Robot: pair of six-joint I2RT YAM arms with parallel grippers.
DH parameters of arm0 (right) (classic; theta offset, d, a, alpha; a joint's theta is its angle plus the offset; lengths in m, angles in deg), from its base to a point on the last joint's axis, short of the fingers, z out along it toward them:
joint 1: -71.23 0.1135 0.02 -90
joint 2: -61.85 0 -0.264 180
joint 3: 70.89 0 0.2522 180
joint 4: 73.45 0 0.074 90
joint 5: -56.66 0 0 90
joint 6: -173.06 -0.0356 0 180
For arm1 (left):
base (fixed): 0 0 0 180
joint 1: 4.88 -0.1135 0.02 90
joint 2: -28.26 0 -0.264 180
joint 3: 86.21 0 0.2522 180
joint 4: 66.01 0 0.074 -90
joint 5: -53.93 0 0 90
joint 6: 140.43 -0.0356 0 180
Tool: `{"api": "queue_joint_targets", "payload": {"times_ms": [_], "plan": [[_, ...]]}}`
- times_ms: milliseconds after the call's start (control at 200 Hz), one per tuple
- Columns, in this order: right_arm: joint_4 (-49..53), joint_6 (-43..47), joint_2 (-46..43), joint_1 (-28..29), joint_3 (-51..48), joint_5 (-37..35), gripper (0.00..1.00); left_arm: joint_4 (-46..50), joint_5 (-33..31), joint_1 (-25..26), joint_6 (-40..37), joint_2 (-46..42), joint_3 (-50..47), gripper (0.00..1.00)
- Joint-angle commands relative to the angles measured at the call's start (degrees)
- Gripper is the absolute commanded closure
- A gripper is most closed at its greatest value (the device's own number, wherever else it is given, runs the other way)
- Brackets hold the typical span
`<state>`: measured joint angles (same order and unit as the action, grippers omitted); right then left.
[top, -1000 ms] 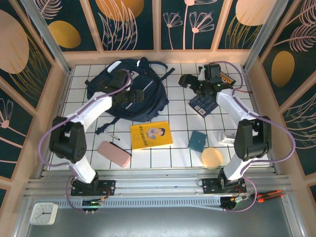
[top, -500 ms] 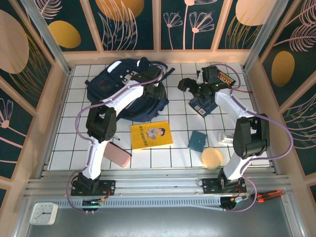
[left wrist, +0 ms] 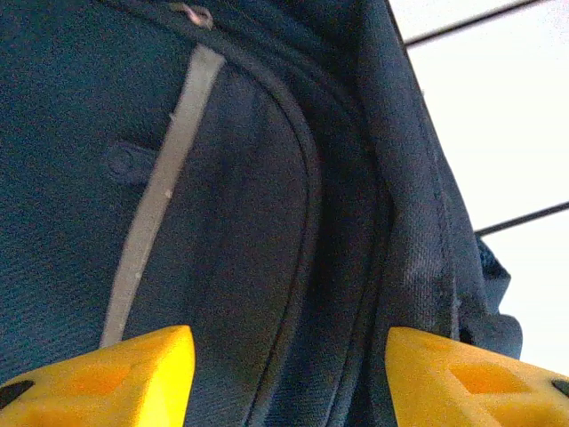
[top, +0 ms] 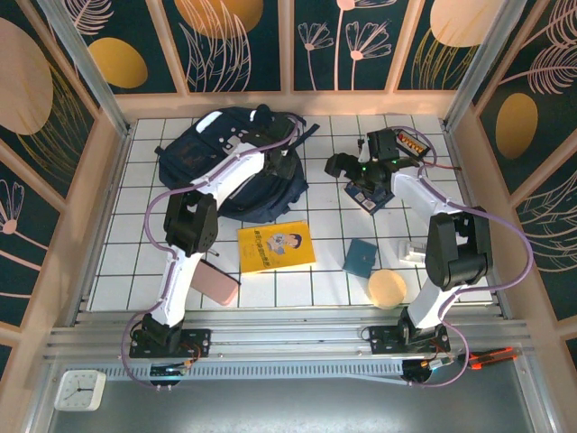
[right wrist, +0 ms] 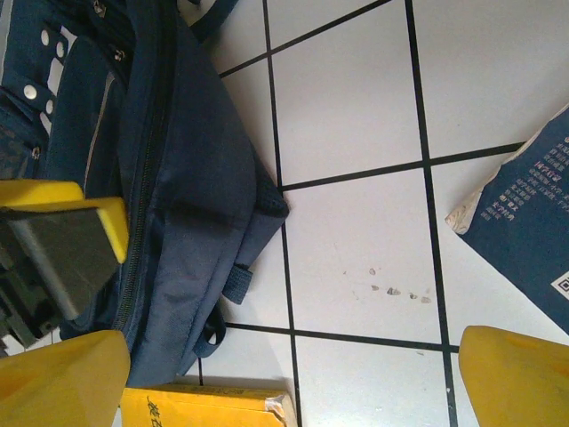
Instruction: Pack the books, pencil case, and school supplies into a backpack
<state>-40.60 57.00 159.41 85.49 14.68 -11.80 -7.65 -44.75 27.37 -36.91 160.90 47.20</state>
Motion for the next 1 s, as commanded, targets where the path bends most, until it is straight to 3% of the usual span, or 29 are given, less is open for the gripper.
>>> {"api": "queue_joint_targets", "payload": {"times_ms": [0, 355, 621, 991], "plan": [[-1.1, -0.6, -1.7, 0.2, -1.0, 1.0, 0.04, 1.0, 3.9, 0.4, -1.1, -0.8, -1.2, 0.41], [-0.4, -0.4, -3.2, 0.2, -2.5, 0.3, 0.04, 0.4, 7.6, 1.3, -0.2, 1.6, -0.1, 0.45], [-1.2, -0.8, -3.9, 0.1, -4.1, 0.2, 0.04, -0.9, 10.7, 1.3, 1.9, -0.1, 0.2, 0.33], [-1.5, -0.9, -2.9, 0.1, -3.4, 0.5, 0.04, -1.1, 10.6, 1.3, 3.4, 0.4, 3.9, 0.35]]}}
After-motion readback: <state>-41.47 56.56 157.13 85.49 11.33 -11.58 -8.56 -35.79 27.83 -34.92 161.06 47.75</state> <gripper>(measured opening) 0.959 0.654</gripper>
